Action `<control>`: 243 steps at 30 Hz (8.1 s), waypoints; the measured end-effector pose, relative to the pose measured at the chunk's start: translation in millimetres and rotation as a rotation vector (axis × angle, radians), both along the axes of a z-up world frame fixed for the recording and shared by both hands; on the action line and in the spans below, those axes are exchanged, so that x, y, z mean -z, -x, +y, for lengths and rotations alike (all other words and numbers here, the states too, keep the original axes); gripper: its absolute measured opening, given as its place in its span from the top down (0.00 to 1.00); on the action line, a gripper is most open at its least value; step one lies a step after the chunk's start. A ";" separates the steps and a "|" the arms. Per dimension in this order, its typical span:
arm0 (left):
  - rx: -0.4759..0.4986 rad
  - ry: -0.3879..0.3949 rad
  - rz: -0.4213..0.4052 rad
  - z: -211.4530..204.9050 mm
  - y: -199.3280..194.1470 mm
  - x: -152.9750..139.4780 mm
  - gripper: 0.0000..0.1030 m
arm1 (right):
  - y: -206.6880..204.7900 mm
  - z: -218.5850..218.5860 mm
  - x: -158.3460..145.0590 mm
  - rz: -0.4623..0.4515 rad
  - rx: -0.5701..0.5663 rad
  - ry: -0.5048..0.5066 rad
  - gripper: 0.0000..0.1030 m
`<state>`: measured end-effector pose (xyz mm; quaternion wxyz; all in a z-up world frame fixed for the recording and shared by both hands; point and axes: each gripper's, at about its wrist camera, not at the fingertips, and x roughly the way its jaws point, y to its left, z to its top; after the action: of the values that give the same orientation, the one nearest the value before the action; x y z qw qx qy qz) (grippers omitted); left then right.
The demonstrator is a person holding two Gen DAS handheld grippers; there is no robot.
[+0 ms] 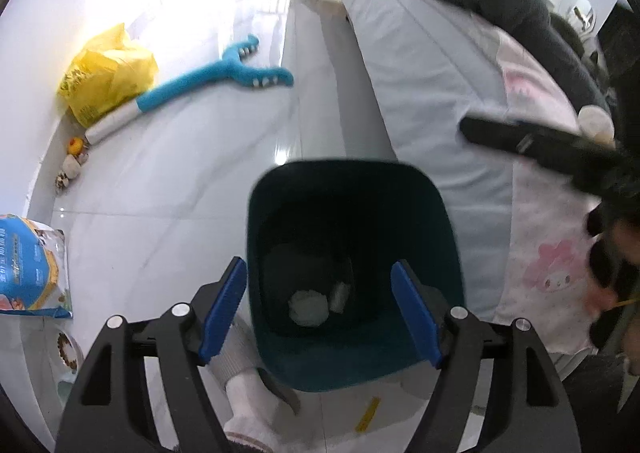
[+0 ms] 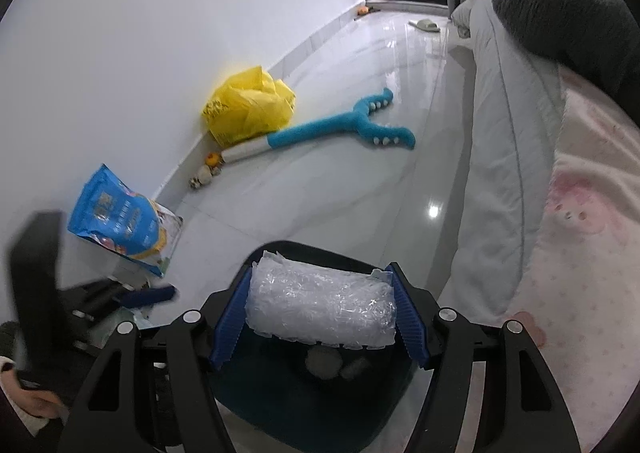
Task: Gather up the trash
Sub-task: 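Lower the bubble-wrap roll into the green bin and open the right gripper, then move both grippers back over the trash items on the bed, then grasp the brown tape roll with the left gripper while the right grasps the black tissue pack, then carry the tape roll into the bin and open the left gripper while the right carries the tissue pack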
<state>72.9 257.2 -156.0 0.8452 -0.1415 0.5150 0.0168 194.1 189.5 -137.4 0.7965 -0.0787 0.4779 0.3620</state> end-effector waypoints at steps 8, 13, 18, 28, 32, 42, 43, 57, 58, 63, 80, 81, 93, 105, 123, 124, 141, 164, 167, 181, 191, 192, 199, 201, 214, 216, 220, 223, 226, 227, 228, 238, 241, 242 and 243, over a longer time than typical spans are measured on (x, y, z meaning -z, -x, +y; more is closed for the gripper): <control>-0.057 -0.044 -0.153 18.2 10.7 -38.1 0.24 | -1.3 18.4 37.1 0.044 -0.015 0.069 0.34; -0.067 -0.064 -0.212 21.3 10.6 -54.5 0.24 | 5.9 32.3 63.7 0.080 -0.051 0.126 0.34; -0.053 -0.092 -0.266 15.9 14.1 -70.2 0.24 | 10.7 39.6 88.8 0.119 -0.079 0.180 0.34; -0.027 -0.146 -0.368 7.1 20.6 -94.1 0.24 | 21.0 44.9 113.7 0.182 -0.121 0.241 0.34; -0.030 -0.134 -0.397 5.5 20.9 -103.9 0.23 | 25.9 45.7 115.9 0.195 -0.139 0.256 0.32; -0.040 -0.122 -0.457 -1.8 20.3 -126.0 0.22 | 36.1 40.6 102.2 0.201 -0.176 0.247 0.21; -0.037 -0.122 -0.464 -4.5 19.8 -128.8 0.22 | 35.1 38.0 96.7 0.197 -0.172 0.232 0.21; -0.006 -0.121 -0.547 -43.7 12.1 -157.9 0.20 | 29.0 -12.1 6.2 0.058 -0.099 0.003 0.20; -0.002 -0.121 -0.550 -47.2 11.6 -159.2 0.20 | 27.9 -15.9 1.3 0.047 -0.092 -0.006 0.20; 0.020 -0.118 -0.559 -61.9 7.8 -162.8 0.19 | 24.2 -42.6 -25.2 -0.015 -0.048 -0.066 0.20; 0.110 -0.081 -0.577 -123.8 -20.4 -171.5 0.18 | 13.0 -145.3 -77.9 -0.236 0.059 -0.061 0.18; 0.116 -0.079 -0.576 -127.2 -22.2 -171.1 0.18 | 12.5 -152.5 -79.8 -0.242 0.067 -0.061 0.18; 0.220 -0.088 -0.545 -183.3 -52.8 -156.5 0.18 | 15.5 -244.2 -93.6 -0.335 0.162 -0.036 0.15; 0.354 -0.082 -0.457 -237.8 -82.8 -123.1 0.18 | 15.8 -318.4 -87.3 -0.367 0.227 -0.014 0.08; 0.484 -0.035 -0.352 -307.6 -125.6 -80.4 0.18 | -0.2 -368.2 -54.4 -0.278 0.234 0.018 0.07; 0.485 -0.035 -0.349 -310.2 -127.8 -79.2 0.18 | -0.5 -369.8 -53.1 -0.275 0.234 0.019 0.07; 0.465 -0.042 -0.317 -328.7 -150.0 -61.8 0.29 | -5.0 -382.6 -25.8 -0.186 0.217 0.013 0.06; 0.475 -0.068 -0.373 -326.3 -139.0 -80.9 0.51 | -19.5 -371.8 -21.5 -0.152 0.238 0.035 0.06; 0.473 -0.064 -0.379 -323.2 -136.4 -84.2 0.51 | -19.1 -369.5 -20.5 -0.146 0.242 0.044 0.06; 0.419 -0.040 -0.385 -294.8 -119.9 -98.0 0.51 | -19.7 -379.7 -36.5 -0.155 0.326 0.032 0.28; 0.355 -0.043 -0.384 -273.0 -104.2 -103.0 0.51 | -10.6 -374.7 -67.8 -0.242 0.371 -0.029 0.28; 0.347 -0.044 -0.387 -270.6 -102.3 -104.2 0.51 | -10.2 -372.1 -71.3 -0.253 0.373 -0.034 0.28; 0.313 -0.033 -0.371 -253.8 -90.2 -105.5 0.51 | -3.2 -352.2 -85.7 -0.275 0.362 -0.089 0.28; 0.303 -0.028 -0.363 -248.2 -87.4 -105.0 0.51 | -2.8 -345.0 -88.4 -0.282 0.358 -0.094 0.28; 0.253 -0.082 -0.291 -205.7 -68.9 -81.6 0.51 | 7.6 -290.9 -102.3 -0.305 0.297 -0.137 0.28; 0.239 -0.070 -0.286 -196.8 -66.3 -77.2 0.51 | 8.9 -280.6 -103.8 -0.307 0.284 -0.139 0.28; 0.221 -0.067 -0.268 -184.6 -63.1 -67.2 0.51 | 6.3 -259.5 -105.9 -0.309 0.253 -0.144 0.28; 0.200 -0.065 -0.248 -171.0 -61.6 -54.2 0.51 | 3.6 -244.7 -105.7 -0.305 0.236 -0.150 0.28; 0.169 -0.055 -0.207 -153.1 -61.6 -38.6 0.51 | 2.9 -232.2 -107.0 -0.293 0.224 -0.169 0.28; 0.159 -0.055 -0.197 -148.0 -61.6 -34.6 0.51 | 3.1 -227.3 -107.6 -0.290 0.218 -0.176 0.28; 0.149 -0.055 -0.185 -142.0 -61.4 -30.1 0.51 | 3.6 -221.6 -108.7 -0.289 0.210 -0.181 0.28; 0.055 -0.035 -0.082 -87.0 -54.3 9.1 0.51 | 8.0 -155.5 -98.1 -0.237 0.109 -0.200 0.28; 0.048 -0.018 -0.047 -78.7 -51.6 18.1 0.51 | 9.8 -136.3 -94.4 -0.227 0.078 -0.195 0.28; 0.050 -0.019 -0.036 -77.4 -49.9 20.3 0.51 | 11.2 -129.3 -93.2 -0.225 0.067 -0.192 0.28; 0.051 -0.023 -0.023 -76.0 -49.2 23.3 0.51 | 11.4 -122.2 -91.8 -0.223 0.055 -0.189 0.28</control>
<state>122.2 181.3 -179.3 0.8529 -0.1189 0.5084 -0.0007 182.7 67.3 -45.7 0.8583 -0.0300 0.3521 0.3721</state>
